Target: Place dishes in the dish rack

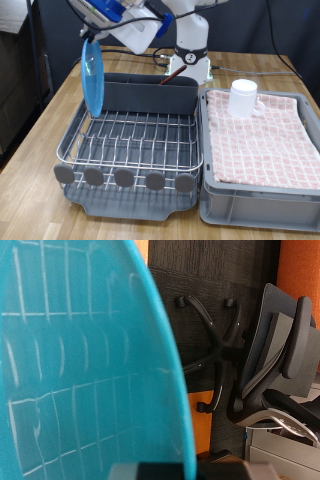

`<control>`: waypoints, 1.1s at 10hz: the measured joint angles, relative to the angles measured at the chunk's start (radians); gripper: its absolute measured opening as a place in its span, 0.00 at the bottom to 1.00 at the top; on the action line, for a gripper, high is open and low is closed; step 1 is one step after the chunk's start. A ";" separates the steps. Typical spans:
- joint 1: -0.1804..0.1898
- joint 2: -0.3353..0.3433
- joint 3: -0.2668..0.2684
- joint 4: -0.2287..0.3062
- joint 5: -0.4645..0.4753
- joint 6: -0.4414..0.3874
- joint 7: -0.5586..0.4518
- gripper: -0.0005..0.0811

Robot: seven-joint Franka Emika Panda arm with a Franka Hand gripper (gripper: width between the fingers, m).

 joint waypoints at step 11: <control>-0.001 0.096 -0.046 -0.052 -0.040 0.156 0.077 0.03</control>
